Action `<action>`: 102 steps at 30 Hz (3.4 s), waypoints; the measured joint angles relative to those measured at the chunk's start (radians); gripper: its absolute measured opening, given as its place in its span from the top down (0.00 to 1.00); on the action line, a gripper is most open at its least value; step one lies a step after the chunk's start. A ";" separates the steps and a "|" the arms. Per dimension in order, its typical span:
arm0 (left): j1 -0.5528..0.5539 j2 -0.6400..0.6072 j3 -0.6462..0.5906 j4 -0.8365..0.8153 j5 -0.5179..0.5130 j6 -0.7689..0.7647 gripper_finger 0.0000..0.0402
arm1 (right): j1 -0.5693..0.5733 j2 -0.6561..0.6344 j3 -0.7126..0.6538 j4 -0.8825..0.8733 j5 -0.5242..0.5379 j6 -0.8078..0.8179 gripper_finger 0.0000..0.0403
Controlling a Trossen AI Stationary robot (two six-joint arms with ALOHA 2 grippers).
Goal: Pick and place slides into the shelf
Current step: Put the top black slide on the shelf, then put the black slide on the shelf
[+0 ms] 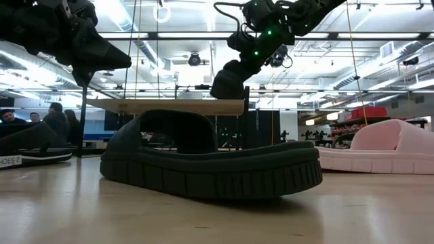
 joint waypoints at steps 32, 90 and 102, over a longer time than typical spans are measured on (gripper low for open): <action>0.000 0.000 0.000 0.000 0.000 -0.029 0.89 | 0.089 0.000 0.000 -0.011 0.001 0.163 0.62; -0.013 0.000 0.000 0.028 0.001 0.097 0.79 | 0.674 0.373 0.002 0.131 -0.266 0.089 0.70; -0.013 0.000 0.000 -0.011 0.002 0.019 0.80 | 0.678 0.205 0.006 0.162 -0.039 0.045 0.94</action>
